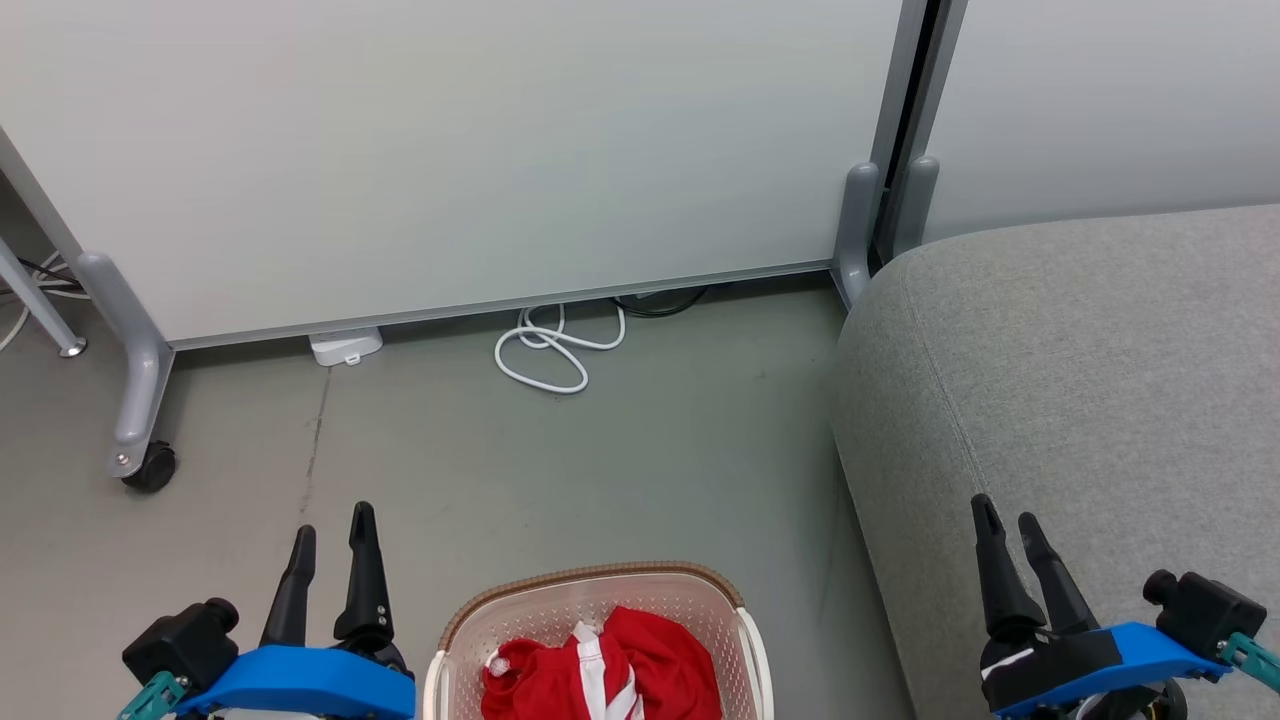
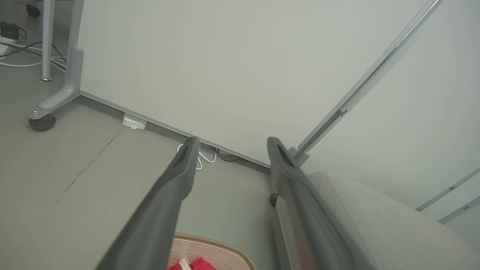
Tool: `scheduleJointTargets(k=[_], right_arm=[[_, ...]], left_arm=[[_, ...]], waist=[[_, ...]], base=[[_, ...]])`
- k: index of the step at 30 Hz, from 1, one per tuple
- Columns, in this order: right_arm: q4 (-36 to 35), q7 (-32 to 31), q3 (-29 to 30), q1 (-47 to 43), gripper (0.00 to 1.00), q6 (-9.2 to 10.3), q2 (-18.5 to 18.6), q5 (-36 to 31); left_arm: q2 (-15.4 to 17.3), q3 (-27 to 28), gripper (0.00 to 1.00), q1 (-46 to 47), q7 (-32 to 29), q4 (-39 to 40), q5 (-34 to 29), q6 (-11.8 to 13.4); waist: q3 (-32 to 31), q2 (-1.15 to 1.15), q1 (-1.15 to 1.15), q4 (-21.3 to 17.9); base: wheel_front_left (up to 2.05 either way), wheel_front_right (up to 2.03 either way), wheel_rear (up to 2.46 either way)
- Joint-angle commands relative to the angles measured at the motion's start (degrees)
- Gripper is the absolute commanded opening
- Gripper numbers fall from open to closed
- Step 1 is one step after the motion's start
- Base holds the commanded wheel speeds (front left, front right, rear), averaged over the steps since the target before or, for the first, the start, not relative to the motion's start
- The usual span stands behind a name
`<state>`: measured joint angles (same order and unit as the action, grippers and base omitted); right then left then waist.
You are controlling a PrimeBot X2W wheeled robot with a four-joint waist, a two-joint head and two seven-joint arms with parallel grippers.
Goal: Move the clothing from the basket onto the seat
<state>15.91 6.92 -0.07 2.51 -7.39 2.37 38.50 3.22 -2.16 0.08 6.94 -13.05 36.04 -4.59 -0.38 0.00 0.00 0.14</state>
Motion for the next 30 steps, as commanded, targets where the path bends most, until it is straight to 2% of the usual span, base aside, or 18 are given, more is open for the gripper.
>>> scheduleJointTargets(k=[1, 14, 30], right_arm=[[-0.25, 0.67, -0.27, 1.30, 1.00, -0.09, 0.45, -1.82], [0.42, 2.64, -1.29, 1.64, 1.00, -0.11, 0.52, -9.25], [0.64, 4.78, -2.35, 1.73, 1.00, -0.13, 0.59, -17.35]], left_arm=[[0.48, -0.15, 1.00, 0.09, 0.66, 0.77, -2.25, 0.13], [0.65, -1.21, 1.00, -0.25, 2.61, 0.43, -10.04, 0.38], [0.26, -1.39, 1.00, -0.88, 4.78, 0.47, -16.64, 0.16]], waist=[[-0.01, 0.00, 0.00, 0.04], [-0.16, 0.00, 0.00, 0.14], [-0.26, 0.00, 0.00, 0.09]], base=[[0.00, 0.00, 0.00], [0.00, 0.00, 0.00], [0.00, 0.00, 0.00]])
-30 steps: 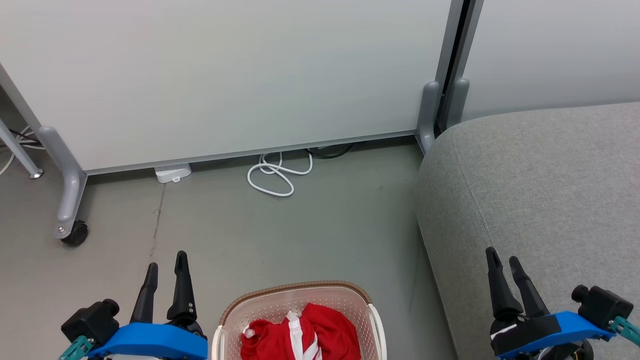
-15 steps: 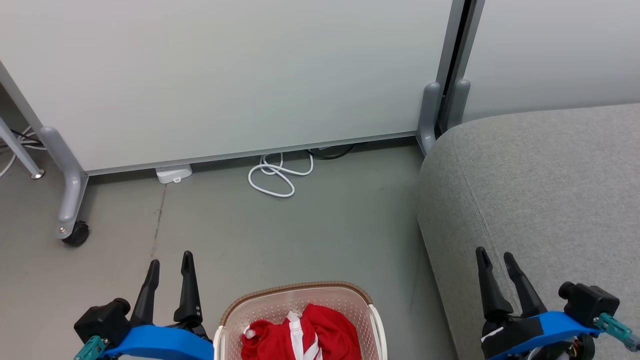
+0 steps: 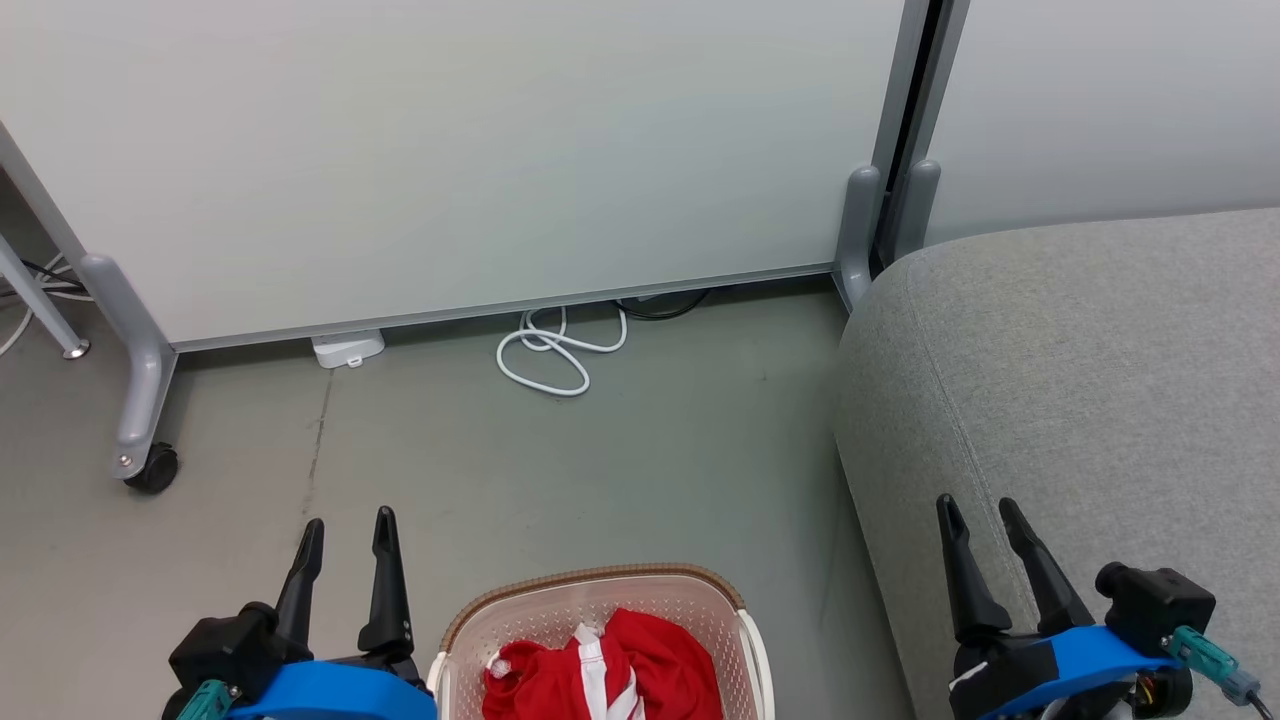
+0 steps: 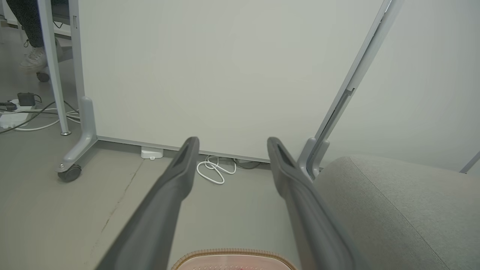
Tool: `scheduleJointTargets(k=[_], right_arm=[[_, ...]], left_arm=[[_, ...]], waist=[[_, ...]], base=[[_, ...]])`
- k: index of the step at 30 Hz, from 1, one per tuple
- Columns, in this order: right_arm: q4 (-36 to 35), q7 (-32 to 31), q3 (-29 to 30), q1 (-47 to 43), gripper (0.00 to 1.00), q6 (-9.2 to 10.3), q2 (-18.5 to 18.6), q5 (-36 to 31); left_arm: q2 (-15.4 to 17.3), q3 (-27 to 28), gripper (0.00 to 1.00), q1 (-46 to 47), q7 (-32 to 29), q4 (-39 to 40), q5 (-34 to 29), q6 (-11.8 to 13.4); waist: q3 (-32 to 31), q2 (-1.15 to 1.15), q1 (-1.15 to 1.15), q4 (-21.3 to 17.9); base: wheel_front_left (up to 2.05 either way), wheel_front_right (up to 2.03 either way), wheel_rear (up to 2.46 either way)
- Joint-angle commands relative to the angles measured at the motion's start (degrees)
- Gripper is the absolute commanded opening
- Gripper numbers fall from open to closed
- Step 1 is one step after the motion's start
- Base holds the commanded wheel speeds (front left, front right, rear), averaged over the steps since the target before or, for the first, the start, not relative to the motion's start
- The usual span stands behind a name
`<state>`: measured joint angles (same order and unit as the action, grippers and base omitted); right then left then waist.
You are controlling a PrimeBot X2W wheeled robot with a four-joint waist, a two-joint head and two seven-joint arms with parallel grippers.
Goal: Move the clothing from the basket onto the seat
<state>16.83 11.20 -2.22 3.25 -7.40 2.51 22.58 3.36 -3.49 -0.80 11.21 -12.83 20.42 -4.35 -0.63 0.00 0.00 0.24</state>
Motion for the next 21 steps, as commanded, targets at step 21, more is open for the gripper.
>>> scheduleJointTargets(k=[21], right_arm=[[0.19, 2.74, -0.92, 1.20, 1.00, -0.14, 0.50, -10.10]], left_arm=[[-0.41, 0.19, 1.00, -0.57, 2.78, -0.63, -7.02, 0.80]], waist=[[-0.36, 0.00, 0.00, -0.15]], base=[[0.00, 0.00, 0.00]])
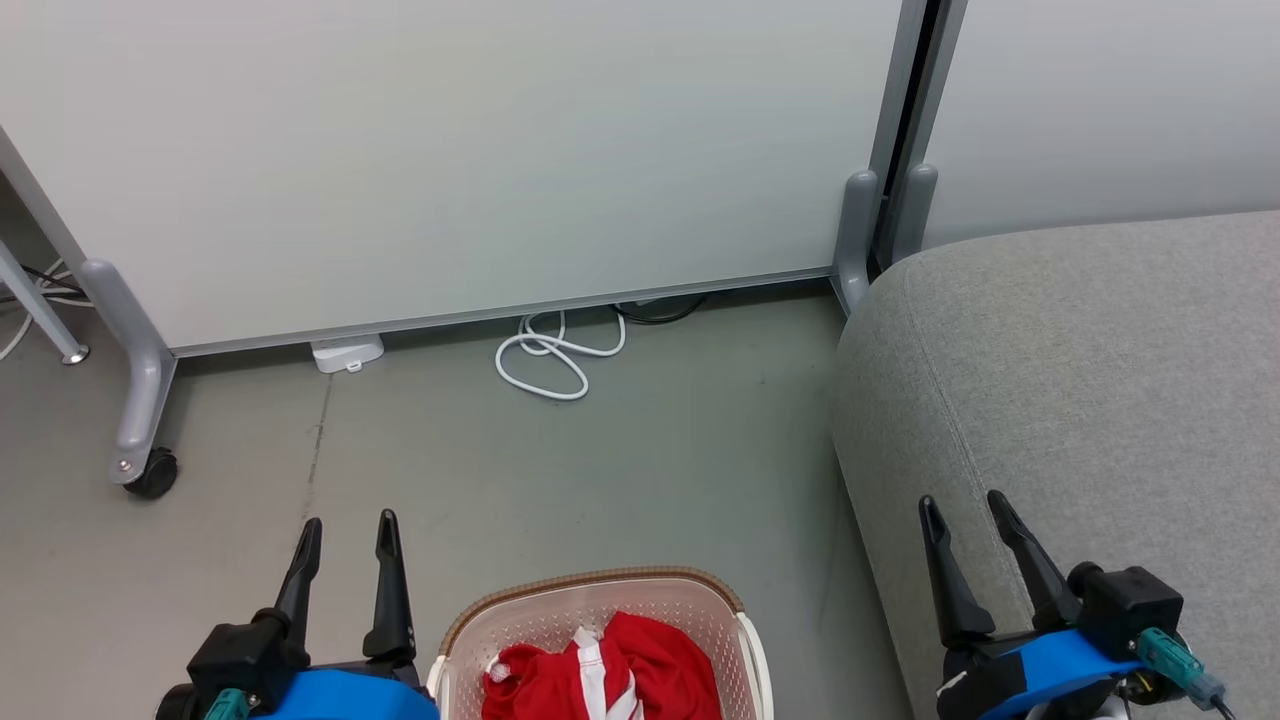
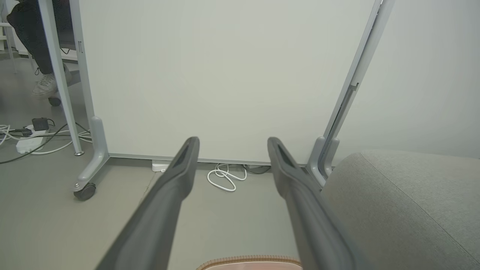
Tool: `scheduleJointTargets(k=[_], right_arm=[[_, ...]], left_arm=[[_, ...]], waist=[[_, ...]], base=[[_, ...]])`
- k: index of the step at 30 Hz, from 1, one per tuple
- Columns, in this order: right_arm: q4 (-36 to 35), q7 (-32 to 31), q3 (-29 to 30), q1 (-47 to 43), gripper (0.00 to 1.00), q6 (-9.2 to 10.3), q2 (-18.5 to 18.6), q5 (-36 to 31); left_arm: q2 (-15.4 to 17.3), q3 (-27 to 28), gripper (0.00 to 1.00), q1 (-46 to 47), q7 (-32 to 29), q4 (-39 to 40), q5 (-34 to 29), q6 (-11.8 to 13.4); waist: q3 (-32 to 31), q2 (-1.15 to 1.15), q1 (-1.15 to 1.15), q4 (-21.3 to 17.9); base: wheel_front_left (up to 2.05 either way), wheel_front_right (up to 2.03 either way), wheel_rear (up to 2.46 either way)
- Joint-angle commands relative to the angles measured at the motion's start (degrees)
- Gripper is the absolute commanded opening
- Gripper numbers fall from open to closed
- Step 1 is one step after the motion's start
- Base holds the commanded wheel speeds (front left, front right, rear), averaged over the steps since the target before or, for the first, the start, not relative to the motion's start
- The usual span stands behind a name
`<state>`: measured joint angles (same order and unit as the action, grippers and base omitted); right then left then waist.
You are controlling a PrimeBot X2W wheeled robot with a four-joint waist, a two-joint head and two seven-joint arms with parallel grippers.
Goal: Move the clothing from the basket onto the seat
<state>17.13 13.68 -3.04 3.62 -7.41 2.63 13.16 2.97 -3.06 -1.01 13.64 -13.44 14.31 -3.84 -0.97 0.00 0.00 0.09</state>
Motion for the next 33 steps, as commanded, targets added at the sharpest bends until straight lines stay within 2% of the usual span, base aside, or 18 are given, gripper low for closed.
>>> scheduleJointTargets(k=[1, 13, 26, 33], right_arm=[[-0.13, 0.43, -0.16, 0.82, 1.00, -0.13, 0.38, -1.12], [-0.51, 1.66, -0.83, 0.38, 1.00, -0.14, 0.42, -5.50], [-0.66, 1.62, -0.86, 0.44, 1.00, -0.13, 0.40, -4.65], [-1.23, 1.59, -2.16, 1.32, 1.00, -0.11, 0.39, -5.02]], left_arm=[[-0.04, -0.27, 1.00, -0.40, 0.46, -0.05, -1.18, 0.28], [-0.06, -0.49, 1.00, -0.88, 1.67, -0.09, -5.11, 0.26], [-0.10, -0.30, 1.00, -0.97, 1.64, 0.03, -4.72, 0.17], [-0.08, -0.77, 1.00, -0.30, 1.61, -1.80, -3.13, 0.00]], waist=[[-0.04, 0.00, 0.00, 0.01], [-0.10, 0.00, 0.00, 0.06], [0.22, 0.00, 0.00, 0.08], [1.80, 0.00, 0.00, -1.55]], base=[[0.00, 0.00, 0.00], [0.00, 0.00, 0.00], [0.00, 0.00, 0.00], [0.00, 0.00, 0.00]])
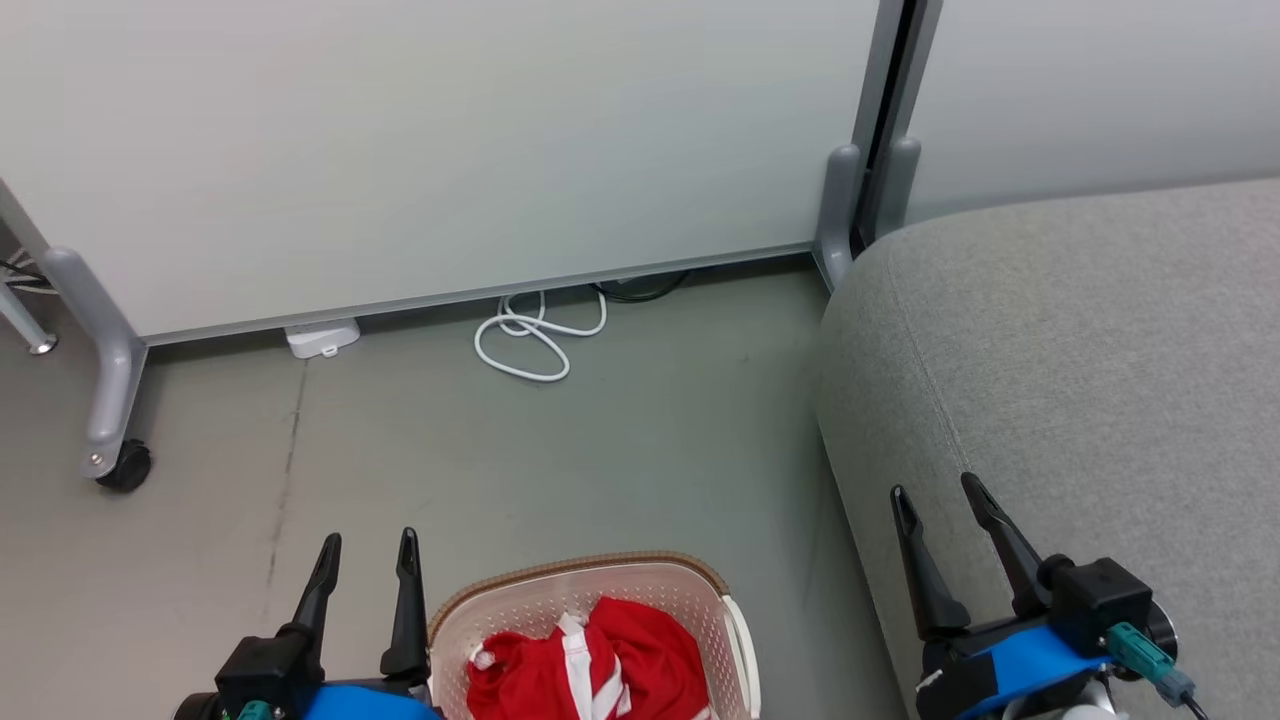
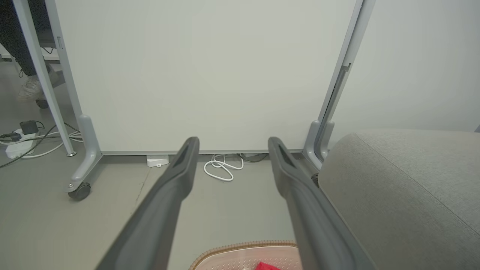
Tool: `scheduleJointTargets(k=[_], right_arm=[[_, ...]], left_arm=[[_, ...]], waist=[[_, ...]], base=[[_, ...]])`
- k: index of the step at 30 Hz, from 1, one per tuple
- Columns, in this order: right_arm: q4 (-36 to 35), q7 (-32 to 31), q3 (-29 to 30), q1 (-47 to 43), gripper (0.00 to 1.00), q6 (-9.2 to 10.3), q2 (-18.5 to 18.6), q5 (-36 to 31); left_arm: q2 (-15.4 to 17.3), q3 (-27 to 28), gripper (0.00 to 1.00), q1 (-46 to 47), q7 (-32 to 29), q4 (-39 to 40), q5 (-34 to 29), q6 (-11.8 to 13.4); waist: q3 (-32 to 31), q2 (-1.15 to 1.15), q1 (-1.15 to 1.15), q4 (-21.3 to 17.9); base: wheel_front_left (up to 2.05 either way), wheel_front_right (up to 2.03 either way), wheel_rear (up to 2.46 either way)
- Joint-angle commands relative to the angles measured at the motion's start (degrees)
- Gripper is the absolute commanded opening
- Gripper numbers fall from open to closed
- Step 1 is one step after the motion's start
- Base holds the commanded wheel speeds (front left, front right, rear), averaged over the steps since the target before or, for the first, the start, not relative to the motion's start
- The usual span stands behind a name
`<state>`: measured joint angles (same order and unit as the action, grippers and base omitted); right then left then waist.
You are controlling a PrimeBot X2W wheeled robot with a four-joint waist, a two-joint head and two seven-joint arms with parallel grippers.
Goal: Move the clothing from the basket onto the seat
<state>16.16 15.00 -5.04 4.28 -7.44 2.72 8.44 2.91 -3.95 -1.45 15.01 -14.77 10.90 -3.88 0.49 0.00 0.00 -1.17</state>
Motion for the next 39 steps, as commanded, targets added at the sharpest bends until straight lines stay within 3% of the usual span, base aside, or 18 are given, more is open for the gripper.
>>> scheduleJointTargets(k=[1, 8, 15, 22, 29, 39], right_arm=[[-0.41, 0.25, -0.56, 0.88, 1.00, -0.06, 0.30, -0.35], [-2.70, 0.25, -3.86, 4.03, 1.00, -0.06, 0.29, -0.17], [-6.15, 0.25, -7.67, 7.59, 1.00, -0.06, 0.26, 0.17], [-8.78, 0.25, -11.74, 11.91, 1.00, -0.06, 0.26, 1.73], [-10.42, 0.25, -14.42, 14.66, 1.00, -0.06, 0.23, 3.80], [-12.84, 0.25, -15.07, 15.73, 1.00, -0.05, 0.22, 6.20]], left_arm=[[-0.01, 0.06, 1.00, 0.47, 0.22, -1.05, 0.47, -0.03], [-0.02, -1.16, 1.00, 4.13, 0.22, -7.56, 0.13, -0.74], [0.08, -1.87, 1.00, 12.12, -0.47, -21.50, 2.11, -2.08], [2.37, -1.81, 1.00, 21.05, -5.03, -34.80, 3.36, -2.63], [3.77, -0.51, 1.00, 25.15, -6.01, -42.59, 5.20, -2.43], [5.95, 0.24, 1.00, 30.97, -8.03, -50.75, 5.25, 3.07]], waist=[[0.82, 0.00, 0.00, -0.74], [6.46, 0.00, 0.00, -4.44], [14.67, 0.00, 0.00, -8.44], [24.15, 0.00, 0.00, -12.93], [29.90, 0.00, 0.00, -16.99], [36.38, 0.00, 0.00, -21.01]], base=[[0.00, 0.00, 0.00], [0.00, 0.00, 0.00], [0.00, 0.00, 0.00], [0.00, 0.00, 0.00], [0.00, 0.00, 0.00], [0.00, 0.00, 0.00]])
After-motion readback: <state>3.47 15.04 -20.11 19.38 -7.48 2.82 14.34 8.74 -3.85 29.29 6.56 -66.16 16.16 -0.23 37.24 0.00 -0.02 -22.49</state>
